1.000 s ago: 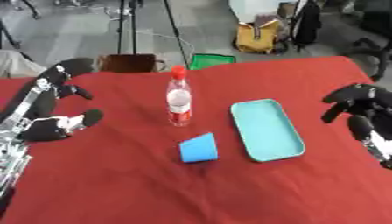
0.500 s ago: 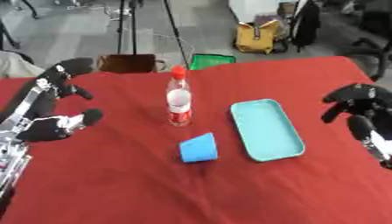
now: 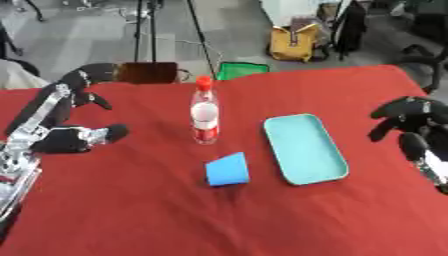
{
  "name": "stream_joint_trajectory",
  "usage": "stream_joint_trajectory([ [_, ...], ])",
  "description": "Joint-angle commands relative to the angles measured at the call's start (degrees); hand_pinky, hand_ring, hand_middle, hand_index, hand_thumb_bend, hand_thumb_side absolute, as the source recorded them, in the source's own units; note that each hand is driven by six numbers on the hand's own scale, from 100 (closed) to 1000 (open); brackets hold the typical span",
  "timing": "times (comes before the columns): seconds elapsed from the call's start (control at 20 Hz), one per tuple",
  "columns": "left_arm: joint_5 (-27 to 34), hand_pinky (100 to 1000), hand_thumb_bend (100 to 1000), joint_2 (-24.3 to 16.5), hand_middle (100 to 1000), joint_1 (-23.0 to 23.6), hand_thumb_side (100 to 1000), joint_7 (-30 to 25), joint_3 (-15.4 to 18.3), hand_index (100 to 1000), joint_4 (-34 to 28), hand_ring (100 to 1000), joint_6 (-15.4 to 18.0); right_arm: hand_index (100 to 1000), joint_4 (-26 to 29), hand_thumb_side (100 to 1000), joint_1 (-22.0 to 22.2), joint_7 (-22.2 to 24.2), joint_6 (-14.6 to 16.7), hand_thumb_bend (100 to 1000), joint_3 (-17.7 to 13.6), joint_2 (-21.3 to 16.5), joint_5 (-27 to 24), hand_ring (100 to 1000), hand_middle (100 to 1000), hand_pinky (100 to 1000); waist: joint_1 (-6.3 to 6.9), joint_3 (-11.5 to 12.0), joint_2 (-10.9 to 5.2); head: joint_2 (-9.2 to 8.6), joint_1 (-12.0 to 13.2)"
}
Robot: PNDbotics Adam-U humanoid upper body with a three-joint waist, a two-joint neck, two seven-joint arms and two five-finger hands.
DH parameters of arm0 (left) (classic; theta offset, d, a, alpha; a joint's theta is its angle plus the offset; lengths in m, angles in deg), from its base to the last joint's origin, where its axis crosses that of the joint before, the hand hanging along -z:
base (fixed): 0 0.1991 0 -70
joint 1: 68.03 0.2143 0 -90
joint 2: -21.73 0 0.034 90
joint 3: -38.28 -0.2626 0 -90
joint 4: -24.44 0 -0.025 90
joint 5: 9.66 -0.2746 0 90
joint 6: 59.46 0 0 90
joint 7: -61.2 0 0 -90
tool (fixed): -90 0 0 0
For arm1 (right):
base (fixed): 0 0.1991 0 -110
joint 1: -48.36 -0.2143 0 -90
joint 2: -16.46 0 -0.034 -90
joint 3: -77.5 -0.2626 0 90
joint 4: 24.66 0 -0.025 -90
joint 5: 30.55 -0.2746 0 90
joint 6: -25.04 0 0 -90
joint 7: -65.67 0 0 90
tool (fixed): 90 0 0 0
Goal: Pick up objects on the table and place them in the box.
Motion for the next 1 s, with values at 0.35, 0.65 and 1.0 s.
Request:
stream_joint_trajectory([
  [0.35, -8.1, 677, 965, -4.2, 920, -9.9, 455, 5.0, -3.7, 941, 15.6, 950, 0.6, 770, 0.3, 487, -1.0, 7.3, 7.3, 197, 0.1, -0.4, -0.4, 563, 693, 615, -0.49, -0.8, -0.53, -0.7, 0.8],
  [0.65, -12.6, 698, 1000, -4.8, 918, -16.1, 503, 6.1, -7.3, 948, 25.3, 944, 4.9, 770, 0.2, 487, -1.3, 7.6, 7.4, 197, 0.4, 0.0, -0.7, 563, 693, 614, -0.82, -1.8, -0.48, -0.73, 1.9],
  [1.0, -15.4, 720, 1000, -3.9, 912, -20.2, 556, 4.0, -9.3, 955, 33.4, 940, 10.6, 769, 0.1, 487, -1.4, 7.9, 7.5, 197, 0.6, 0.2, -0.9, 562, 692, 614, -0.96, -2.9, -0.33, -0.61, 2.5],
])
